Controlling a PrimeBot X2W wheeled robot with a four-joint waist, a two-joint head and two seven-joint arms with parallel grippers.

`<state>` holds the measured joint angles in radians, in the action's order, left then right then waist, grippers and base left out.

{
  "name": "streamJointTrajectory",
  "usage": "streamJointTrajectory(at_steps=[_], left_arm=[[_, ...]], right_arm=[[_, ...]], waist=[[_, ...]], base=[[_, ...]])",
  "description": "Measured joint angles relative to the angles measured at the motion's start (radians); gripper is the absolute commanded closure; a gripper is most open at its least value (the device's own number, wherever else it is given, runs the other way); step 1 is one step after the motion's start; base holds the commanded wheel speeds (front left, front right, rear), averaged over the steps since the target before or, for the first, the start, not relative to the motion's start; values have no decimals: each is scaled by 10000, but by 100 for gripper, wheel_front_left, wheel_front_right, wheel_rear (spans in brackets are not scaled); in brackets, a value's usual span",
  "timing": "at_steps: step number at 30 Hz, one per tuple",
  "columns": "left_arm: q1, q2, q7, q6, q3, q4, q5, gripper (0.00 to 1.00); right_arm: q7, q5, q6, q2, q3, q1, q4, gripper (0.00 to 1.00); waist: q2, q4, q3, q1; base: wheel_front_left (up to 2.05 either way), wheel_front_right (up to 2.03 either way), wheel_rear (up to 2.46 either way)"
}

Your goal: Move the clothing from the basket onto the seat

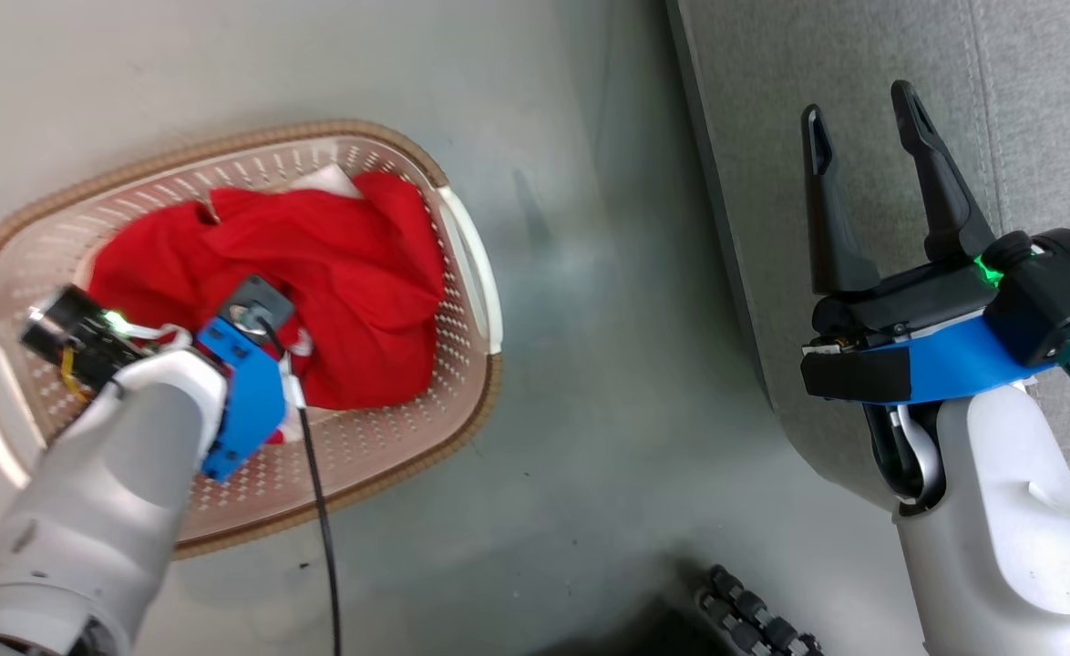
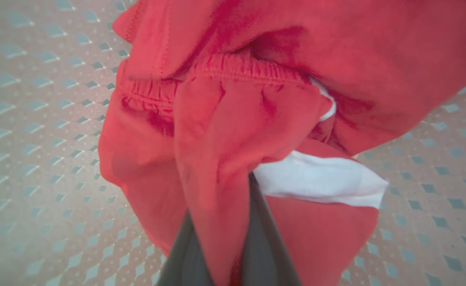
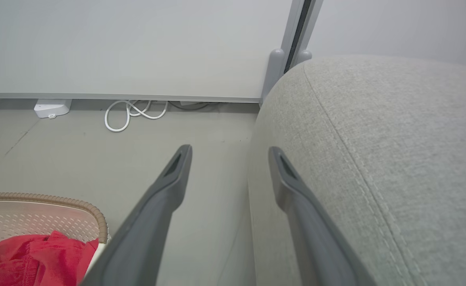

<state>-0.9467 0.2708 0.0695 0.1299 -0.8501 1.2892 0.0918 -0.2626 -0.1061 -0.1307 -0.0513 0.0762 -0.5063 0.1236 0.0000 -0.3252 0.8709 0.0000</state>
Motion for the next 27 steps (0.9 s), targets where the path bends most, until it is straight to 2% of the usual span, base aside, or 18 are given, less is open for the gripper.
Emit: streamJointTrajectory(at_steps=[16,22,23,27], left_arm=[[800,-1499,-2243,0,-483,-384,1296,100],[1058,-1772,-3014,0,-447,-573,1904,100],[1276,-1829,-3246,0,-257,-836,2270,100],[1463,-1904,-3300,-8,73,-1565,2543,100]], right_arm=[[0,602,0,-180,-437,733,412,0],[0,698,0,-278,-462,1134,577,0],[0,702,0,-359,-573,1450,662,0],[0,731,0,-451,-681,1809,780,0]], waist=[[1,974,-2134,-1],[1,1395,-3163,-1],[0,1619,-3893,-1],[0,1850,-4606,-2]], base=[[0,0,0],[0,0,0],[0,0,0],[0,0,0]])
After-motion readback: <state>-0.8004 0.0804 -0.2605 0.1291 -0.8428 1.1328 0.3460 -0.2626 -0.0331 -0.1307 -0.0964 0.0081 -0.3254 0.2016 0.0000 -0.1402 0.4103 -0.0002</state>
